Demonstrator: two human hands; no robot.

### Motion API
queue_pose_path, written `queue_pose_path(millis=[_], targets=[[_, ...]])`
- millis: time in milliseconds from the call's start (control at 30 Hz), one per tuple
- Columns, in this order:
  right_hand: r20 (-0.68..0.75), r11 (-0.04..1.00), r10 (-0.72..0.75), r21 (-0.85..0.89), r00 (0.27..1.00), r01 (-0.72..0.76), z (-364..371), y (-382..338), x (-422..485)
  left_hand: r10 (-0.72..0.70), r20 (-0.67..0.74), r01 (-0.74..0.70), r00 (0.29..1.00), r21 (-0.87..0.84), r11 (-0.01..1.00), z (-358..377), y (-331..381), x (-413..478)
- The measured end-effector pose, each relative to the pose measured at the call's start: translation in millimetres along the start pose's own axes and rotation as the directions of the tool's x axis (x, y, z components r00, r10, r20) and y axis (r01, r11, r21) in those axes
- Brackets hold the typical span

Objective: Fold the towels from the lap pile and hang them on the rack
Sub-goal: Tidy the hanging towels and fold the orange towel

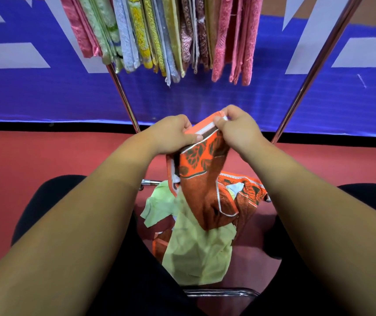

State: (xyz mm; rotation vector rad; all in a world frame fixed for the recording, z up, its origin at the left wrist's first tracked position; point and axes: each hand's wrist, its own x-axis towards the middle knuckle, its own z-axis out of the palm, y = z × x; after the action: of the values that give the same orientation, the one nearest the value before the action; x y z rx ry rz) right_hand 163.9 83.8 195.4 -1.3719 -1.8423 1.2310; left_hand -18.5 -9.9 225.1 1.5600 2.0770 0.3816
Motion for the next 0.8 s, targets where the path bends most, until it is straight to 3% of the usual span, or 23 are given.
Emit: queue_pose_path(millis=[100,167,433,567,633,733,800], targets=[[-0.254,0.998,0.066,0.021,0.965,-0.063,-12.6,7.3,11.5,-0.034,-0.026,0.034,0.999,0.010,0.999,-0.9,-8.7,2.2],[-0.348,0.991,0.136,0.055,0.928,-0.125,-21.2,12.0,17.4,-0.073,-0.045,0.073,0.996,-0.005,0.997,-2.3,-14.8,4.0],[-0.456,0.954,0.298,0.116,0.839,-0.276,-31.9,15.5,27.1,-0.210,-0.024,0.212,0.977,0.117,0.970,4.0,-24.2,12.5],[-0.423,0.927,0.374,0.156,0.825,-0.341,-37.6,9.4,26.5,-0.249,-0.149,0.262,0.957,0.077,0.962,4.0,-28.7,15.7],[-0.347,0.916,0.393,0.227,0.852,-0.330,-37.8,10.0,25.1,-0.249,-0.188,0.242,0.950,-0.058,0.969,3.7,-31.7,18.7],[-0.228,0.896,0.404,0.296,0.886,-0.332,-34.8,11.1,22.8,-0.243,-0.103,0.201,0.965,-0.306,0.930,3.3,-25.4,20.1],[-0.170,0.896,0.391,0.293,0.905,-0.333,-31.9,9.1,19.9,-0.249,0.008,0.221,0.968,-0.494,0.841,0.5,-13.3,15.2]])
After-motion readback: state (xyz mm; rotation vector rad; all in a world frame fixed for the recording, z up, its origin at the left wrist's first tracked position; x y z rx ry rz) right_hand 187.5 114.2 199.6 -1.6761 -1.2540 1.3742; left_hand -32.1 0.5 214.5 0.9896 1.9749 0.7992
